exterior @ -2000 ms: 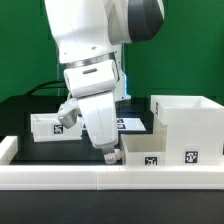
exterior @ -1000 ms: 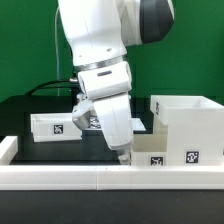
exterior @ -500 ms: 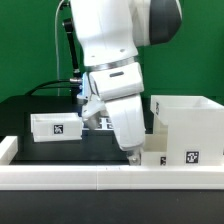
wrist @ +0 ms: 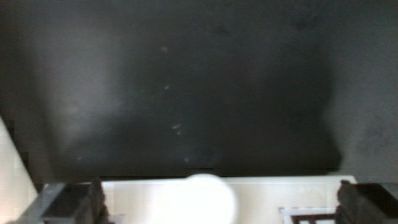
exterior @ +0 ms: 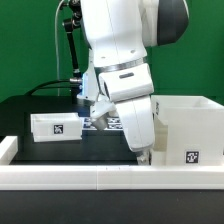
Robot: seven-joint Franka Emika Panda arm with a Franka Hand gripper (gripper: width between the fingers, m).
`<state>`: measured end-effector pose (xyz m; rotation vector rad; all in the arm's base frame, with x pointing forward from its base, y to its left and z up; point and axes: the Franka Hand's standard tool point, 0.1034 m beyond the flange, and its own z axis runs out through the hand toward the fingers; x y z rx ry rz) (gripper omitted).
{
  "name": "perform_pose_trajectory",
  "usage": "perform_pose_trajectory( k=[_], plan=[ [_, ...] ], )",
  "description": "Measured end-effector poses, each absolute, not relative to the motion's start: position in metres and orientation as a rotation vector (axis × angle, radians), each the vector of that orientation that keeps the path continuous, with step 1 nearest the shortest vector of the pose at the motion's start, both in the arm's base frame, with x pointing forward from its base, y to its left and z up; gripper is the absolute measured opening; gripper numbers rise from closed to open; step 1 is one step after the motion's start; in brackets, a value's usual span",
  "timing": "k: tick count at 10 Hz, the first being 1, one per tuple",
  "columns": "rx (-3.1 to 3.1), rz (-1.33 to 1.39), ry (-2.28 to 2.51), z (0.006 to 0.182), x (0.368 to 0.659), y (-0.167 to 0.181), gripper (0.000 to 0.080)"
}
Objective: Assemble drawer
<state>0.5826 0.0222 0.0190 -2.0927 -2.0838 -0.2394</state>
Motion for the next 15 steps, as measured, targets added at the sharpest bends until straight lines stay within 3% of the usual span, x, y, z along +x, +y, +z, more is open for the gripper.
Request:
perform_pose_trajectory(
  k=[8,10,12,15],
  plan=[
    [-2.048,-0.231,-2.131,0.02,0.583,0.031,0.0649],
    [-2.052,-0.232,-2.146,0.02,0.583,-0.002,0.0649],
    [-2.144,-0.252,-2.107,0.033,0.578,-0.036,0.0649],
    [-2.297,-0.257,-2.023,0.05,0.538,-0.064,0.0649]
  ],
)
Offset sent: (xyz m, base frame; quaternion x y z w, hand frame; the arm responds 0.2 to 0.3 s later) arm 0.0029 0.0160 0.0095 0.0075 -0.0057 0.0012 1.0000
